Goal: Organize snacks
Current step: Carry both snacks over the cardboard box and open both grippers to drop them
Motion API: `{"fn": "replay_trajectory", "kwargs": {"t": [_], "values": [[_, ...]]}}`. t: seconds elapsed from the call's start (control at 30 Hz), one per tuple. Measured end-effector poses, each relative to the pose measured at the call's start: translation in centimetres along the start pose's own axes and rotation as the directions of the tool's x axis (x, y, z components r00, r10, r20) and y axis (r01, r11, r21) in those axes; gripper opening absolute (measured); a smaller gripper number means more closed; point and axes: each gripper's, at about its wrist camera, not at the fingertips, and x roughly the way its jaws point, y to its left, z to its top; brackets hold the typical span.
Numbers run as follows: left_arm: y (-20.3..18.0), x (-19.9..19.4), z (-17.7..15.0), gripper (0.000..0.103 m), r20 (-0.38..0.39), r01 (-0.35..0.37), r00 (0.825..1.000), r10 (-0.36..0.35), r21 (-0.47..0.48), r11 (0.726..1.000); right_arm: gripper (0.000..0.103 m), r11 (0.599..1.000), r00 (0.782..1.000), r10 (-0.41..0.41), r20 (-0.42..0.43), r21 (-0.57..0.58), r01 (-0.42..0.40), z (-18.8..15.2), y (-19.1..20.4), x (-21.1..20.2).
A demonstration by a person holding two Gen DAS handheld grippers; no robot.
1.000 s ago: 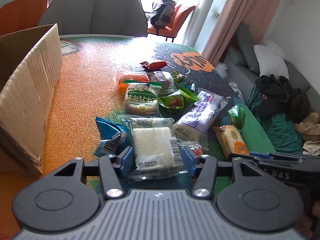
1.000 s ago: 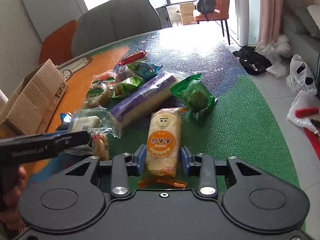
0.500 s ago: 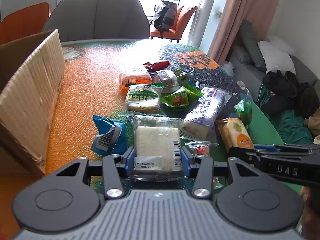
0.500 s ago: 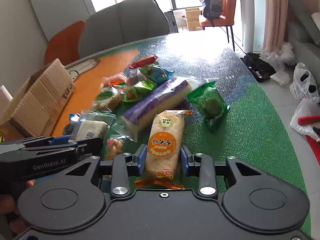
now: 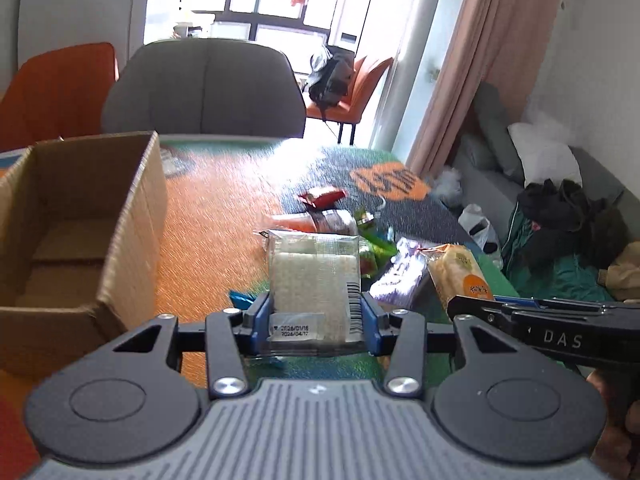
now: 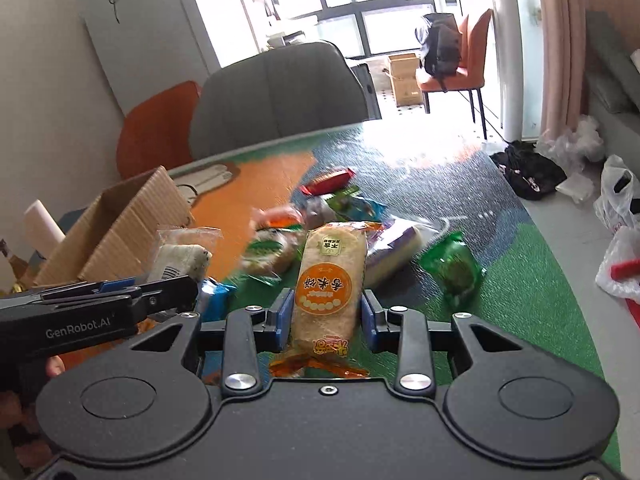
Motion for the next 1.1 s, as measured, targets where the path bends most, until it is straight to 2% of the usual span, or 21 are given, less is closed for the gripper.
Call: {"fn": "replay_trajectory", "kwargs": {"t": [0.5,1.1], "values": [[2.8,-4.4,2.2,0.045,0.066,-0.033,0.997,0.036,-0.035,0.999,0.033,0.997,0.997,0.064,0.032,-0.033,-0.063,2.3,4.3,-0.1],[8.5,-7.5,4.3,0.045,0.116,-0.130,0.983,0.139,-0.084,0.988,0.033,0.986,0.988,0.151,0.044,-0.082,-0.147,4.7,10.4,2.1]]}}
